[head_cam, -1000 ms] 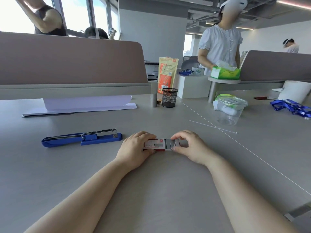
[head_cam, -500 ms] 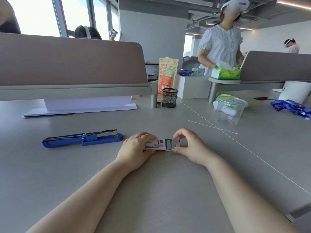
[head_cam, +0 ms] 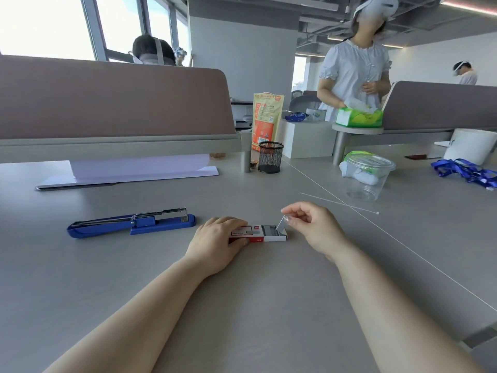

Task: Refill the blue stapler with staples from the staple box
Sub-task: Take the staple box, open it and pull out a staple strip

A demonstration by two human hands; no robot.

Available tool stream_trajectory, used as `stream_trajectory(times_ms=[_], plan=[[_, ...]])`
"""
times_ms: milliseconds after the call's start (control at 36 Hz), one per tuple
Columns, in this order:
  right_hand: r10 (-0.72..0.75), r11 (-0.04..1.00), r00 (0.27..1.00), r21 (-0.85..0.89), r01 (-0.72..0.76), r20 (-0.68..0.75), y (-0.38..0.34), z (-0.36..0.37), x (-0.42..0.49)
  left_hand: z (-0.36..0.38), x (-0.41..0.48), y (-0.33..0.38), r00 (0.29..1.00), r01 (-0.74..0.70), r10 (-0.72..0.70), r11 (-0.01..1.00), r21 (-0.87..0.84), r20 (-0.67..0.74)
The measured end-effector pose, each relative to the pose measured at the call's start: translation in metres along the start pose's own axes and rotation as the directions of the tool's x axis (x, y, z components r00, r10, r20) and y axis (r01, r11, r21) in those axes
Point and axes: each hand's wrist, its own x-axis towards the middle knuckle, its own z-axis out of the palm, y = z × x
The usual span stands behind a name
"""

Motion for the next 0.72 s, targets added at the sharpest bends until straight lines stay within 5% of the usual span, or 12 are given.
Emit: stream_trajectory(times_ms=[333, 722], plan=[[0.136, 0.982, 0.989, 0.122, -0.143, 0.062, -0.002, -0.009, 0.0, -0.007, -0.005, 0.004, 0.998, 0.053, -0.055, 0.998, -0.037, -0.043], [0.145, 0.979, 0.981, -0.164, -0.123, 0.126, 0.0, -0.002, -0.002, -0.008, -0.005, 0.003, 0.991, 0.082, -0.09, 0.993, -0.087, -0.1]])
